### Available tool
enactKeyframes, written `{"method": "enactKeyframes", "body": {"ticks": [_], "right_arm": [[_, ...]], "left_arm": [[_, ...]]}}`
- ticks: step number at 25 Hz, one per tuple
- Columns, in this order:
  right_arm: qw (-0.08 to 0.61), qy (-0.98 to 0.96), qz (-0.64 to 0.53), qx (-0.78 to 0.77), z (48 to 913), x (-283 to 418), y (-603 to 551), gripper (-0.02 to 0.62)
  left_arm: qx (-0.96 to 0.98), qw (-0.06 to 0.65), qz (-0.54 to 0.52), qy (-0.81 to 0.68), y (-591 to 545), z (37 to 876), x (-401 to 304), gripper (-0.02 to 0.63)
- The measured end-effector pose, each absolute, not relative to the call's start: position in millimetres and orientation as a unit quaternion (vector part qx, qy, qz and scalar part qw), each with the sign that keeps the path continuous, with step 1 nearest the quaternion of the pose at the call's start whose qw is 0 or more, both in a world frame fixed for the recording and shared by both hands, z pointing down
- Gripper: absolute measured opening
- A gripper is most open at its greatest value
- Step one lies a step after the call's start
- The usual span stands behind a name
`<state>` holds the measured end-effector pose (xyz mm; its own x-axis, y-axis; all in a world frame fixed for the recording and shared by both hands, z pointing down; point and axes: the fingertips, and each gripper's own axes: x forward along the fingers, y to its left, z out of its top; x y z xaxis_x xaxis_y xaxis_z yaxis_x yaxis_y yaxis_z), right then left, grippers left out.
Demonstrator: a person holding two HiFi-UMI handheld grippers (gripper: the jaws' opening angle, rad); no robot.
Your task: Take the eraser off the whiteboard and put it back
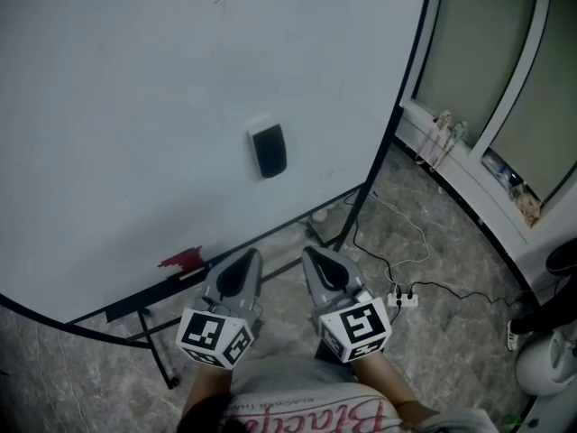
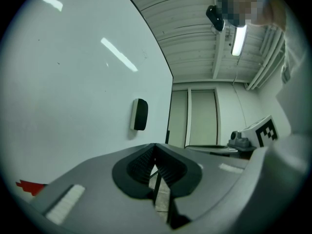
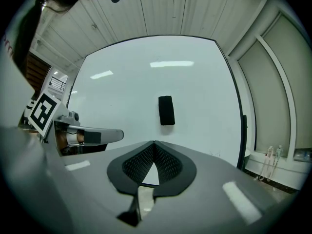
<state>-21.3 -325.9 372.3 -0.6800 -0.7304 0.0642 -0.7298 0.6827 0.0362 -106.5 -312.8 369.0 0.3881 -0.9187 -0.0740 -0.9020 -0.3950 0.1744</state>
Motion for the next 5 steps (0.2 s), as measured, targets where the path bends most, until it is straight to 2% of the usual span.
{"method": "enactKeyframes", "body": {"ticks": [5], "right_arm": [[0.039,-0.915,-0.006,0.402,369.9,-21.1,-324.0,0.0]], "left_arm": [[0.832,0.053,-0.079,-0.546,-311.4,369.9,-105.5,0.0]]}}
